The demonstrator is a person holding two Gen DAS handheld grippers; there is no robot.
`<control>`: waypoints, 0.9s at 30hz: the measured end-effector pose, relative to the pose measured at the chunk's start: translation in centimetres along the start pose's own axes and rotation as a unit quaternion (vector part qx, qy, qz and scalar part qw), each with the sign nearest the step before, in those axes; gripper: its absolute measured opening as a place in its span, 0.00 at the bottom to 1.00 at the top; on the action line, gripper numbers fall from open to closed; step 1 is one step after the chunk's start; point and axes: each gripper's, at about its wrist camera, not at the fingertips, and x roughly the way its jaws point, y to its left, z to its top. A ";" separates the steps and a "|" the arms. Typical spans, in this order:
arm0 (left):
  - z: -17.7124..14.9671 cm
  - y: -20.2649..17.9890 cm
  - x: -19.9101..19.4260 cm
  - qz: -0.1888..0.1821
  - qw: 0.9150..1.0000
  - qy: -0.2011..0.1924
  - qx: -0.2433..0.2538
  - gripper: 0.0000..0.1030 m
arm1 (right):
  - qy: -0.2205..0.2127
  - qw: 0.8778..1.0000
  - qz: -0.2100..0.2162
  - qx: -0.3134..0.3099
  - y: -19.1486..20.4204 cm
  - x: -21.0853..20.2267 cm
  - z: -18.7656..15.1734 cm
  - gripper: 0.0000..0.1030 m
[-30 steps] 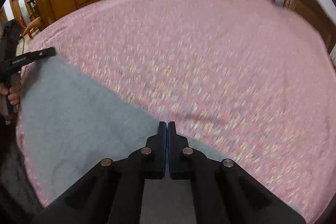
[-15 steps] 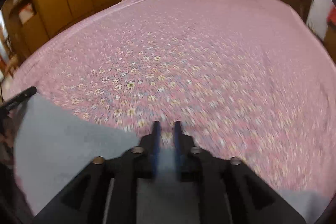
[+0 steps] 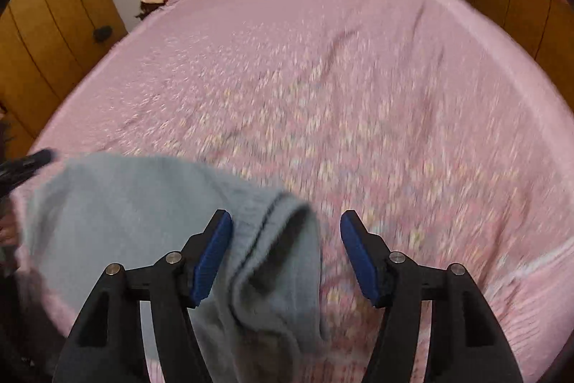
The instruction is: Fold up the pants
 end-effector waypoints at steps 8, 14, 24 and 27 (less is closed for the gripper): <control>3.5 0.7 3.6 0.055 0.993 0.104 -0.027 0.54 | -0.019 0.997 0.052 -0.060 1.0 -3.1 -3.6 0.61; 4.3 5.0 3.8 0.057 0.987 0.128 -0.076 0.44 | -0.011 0.995 0.034 -0.098 3.0 -1.5 -4.5 0.61; 5.0 2.6 6.7 -0.043 0.982 0.155 -0.103 0.07 | -0.007 0.996 0.023 -0.085 2.5 0.1 -4.7 0.60; 5.7 3.4 4.8 -0.085 0.985 0.102 -0.106 0.02 | -0.008 0.996 0.016 -0.092 2.5 0.2 -4.5 0.55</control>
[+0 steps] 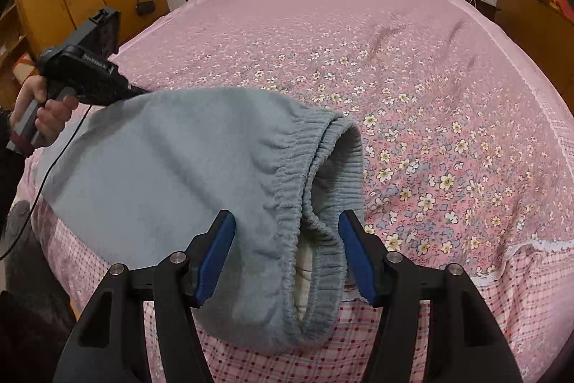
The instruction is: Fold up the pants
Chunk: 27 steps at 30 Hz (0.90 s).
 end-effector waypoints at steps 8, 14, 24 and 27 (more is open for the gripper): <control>1.5 1.7 -3.4 -0.025 0.995 -0.099 -0.002 0.01 | -0.004 1.000 -0.008 0.010 -0.4 -0.2 -0.4 0.53; 2.8 1.1 1.2 0.053 0.995 -0.081 0.026 0.01 | -0.010 0.999 -0.033 0.027 -1.0 -0.2 -0.8 0.11; 0.7 2.1 2.5 0.089 0.989 -0.102 0.058 0.00 | -0.008 0.995 0.005 0.099 -3.2 -0.7 -2.3 0.11; -0.5 0.0 1.9 0.083 0.983 -0.139 0.084 0.05 | 0.008 0.997 0.003 0.080 -2.1 -1.2 -1.8 0.26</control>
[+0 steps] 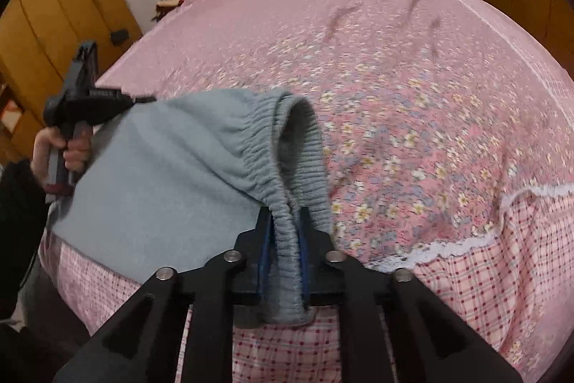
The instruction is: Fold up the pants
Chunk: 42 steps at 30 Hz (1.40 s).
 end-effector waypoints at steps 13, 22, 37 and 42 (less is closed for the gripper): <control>-13.7 -1.9 -10.4 0.036 0.989 -0.059 0.134 0.09 | -0.001 0.989 -0.017 -0.145 4.0 -1.4 -0.6 0.31; -20.0 5.2 -14.9 0.072 0.992 -0.085 0.063 0.10 | -0.010 0.992 -0.046 -0.118 3.9 -3.4 -3.2 0.22; -24.8 15.7 -25.1 0.142 0.966 -0.186 -0.106 0.37 | 0.013 0.986 -0.055 -0.155 11.8 -3.2 -2.9 0.29; -26.7 22.1 -31.4 0.151 0.910 -0.282 -0.264 0.40 | 0.000 0.965 -0.022 -0.263 22.1 -2.3 -4.1 0.29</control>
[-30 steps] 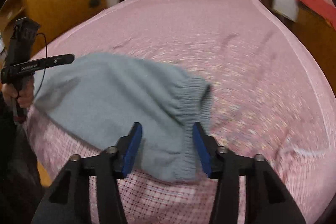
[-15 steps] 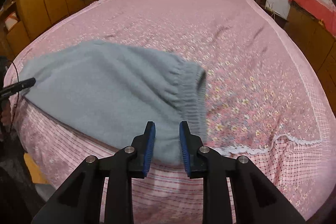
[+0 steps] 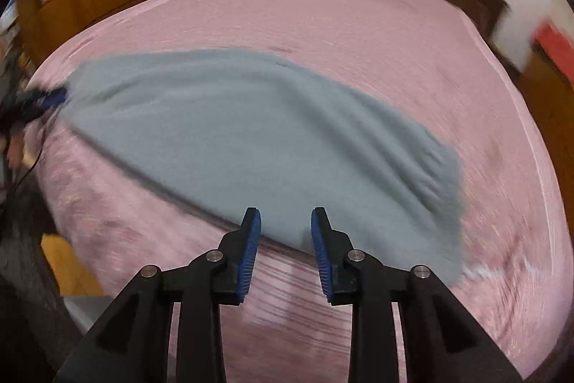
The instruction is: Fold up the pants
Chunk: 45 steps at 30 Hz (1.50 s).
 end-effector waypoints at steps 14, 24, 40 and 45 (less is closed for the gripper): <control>10.4 5.0 3.6 -0.178 0.979 0.095 0.004 0.48 | -0.158 0.963 0.123 -0.179 29.3 9.9 12.5 0.55; 10.4 -2.0 13.8 -0.118 0.952 0.253 0.129 0.49 | -0.167 0.962 0.054 -0.210 32.5 13.0 11.2 0.16; 10.5 -3.4 9.5 -0.224 0.952 0.193 0.075 0.05 | -0.210 0.969 0.130 -0.020 22.5 6.4 11.5 0.08; 10.2 -6.4 7.8 -0.238 0.951 0.181 0.077 0.05 | -0.209 0.965 0.151 0.040 18.1 5.2 11.1 0.08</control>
